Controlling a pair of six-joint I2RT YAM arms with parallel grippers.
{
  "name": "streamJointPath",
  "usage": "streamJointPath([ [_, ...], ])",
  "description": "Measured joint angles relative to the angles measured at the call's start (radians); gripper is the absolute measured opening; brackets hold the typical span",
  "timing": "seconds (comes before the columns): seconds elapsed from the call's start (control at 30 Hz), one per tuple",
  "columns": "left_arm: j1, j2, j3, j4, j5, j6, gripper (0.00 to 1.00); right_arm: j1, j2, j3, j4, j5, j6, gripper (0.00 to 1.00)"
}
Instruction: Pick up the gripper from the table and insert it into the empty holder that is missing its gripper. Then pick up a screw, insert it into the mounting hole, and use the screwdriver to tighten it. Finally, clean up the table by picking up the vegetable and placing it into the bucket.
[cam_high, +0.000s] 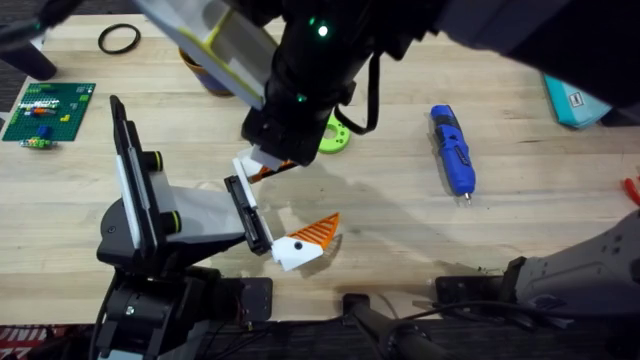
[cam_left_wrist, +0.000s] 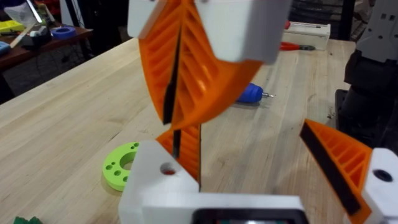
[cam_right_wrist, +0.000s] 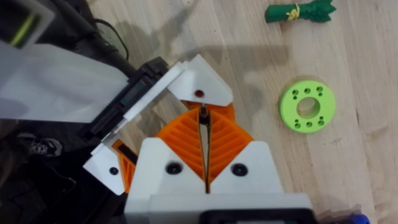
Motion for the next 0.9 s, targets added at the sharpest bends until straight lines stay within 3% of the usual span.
streamJointPath([
  [0.9, 0.0, 0.0, 0.0, 0.0, 0.0, 0.0, 0.988, 0.0, -0.046, 0.052, -0.039, 0.003, -0.002, 0.009],
])
